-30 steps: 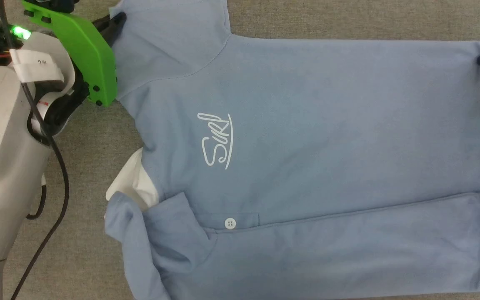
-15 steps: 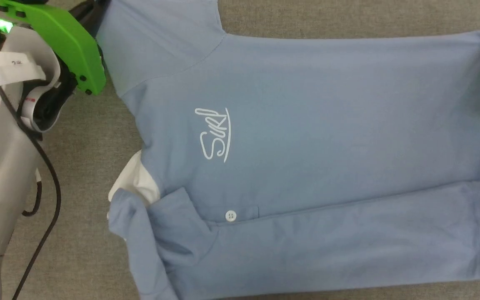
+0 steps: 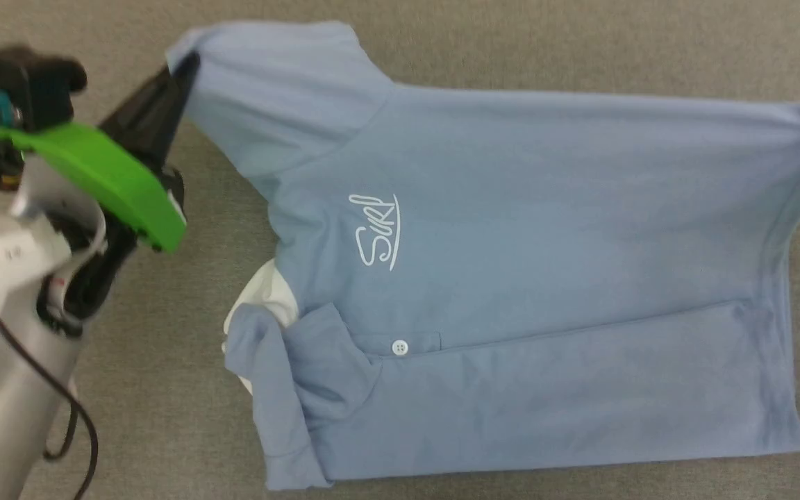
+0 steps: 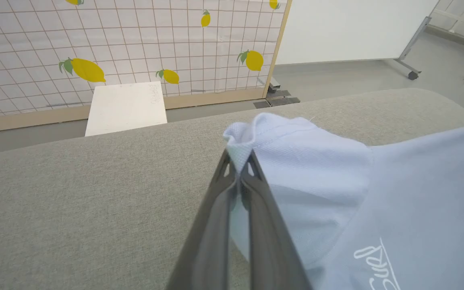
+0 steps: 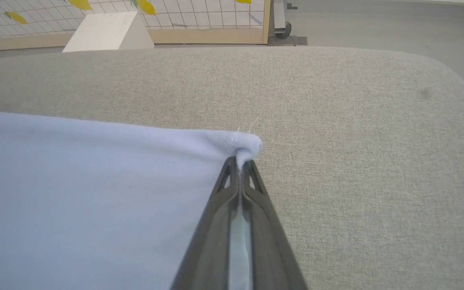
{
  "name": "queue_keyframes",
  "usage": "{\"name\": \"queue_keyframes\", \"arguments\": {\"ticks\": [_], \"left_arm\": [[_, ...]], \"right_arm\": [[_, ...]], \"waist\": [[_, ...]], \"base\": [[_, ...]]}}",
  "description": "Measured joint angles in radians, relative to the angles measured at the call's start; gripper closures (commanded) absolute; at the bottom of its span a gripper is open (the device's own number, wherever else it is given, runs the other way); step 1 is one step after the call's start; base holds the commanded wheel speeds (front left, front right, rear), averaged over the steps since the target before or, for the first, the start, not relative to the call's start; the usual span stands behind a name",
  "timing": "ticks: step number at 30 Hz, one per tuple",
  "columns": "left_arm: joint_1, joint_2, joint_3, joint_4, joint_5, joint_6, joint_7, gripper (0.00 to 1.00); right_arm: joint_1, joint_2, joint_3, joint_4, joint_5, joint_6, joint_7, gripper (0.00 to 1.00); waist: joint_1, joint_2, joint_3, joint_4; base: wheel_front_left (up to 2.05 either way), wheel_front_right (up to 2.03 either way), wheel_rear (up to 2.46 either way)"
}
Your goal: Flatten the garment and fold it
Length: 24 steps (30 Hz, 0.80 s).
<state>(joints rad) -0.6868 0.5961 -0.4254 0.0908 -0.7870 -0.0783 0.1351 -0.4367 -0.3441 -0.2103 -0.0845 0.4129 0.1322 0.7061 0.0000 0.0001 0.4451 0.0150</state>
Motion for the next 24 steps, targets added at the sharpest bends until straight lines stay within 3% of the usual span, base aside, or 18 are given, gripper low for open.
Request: {"name": "queue_keyframes", "arguments": {"ticks": [14, 24], "left_arm": [[0.480, 0.073, -0.021, -0.294, -0.031, 0.083, -0.077, 1.00], [0.604, 0.064, -0.148, -0.249, 0.001, 0.078, -0.056, 1.00]], "right_arm": [[0.374, 0.088, -0.051, -0.097, 0.078, 0.000, -0.117, 1.00], [0.508, 0.097, -0.028, -0.037, 0.072, 0.000, -0.162, 1.00]], "waist": [[-0.0001, 0.0000, -0.169, 0.028], [-0.0001, 0.0000, -0.210, 0.038]], "base": [[0.00, 0.00, 0.00], [0.00, 0.00, 0.00]]}}
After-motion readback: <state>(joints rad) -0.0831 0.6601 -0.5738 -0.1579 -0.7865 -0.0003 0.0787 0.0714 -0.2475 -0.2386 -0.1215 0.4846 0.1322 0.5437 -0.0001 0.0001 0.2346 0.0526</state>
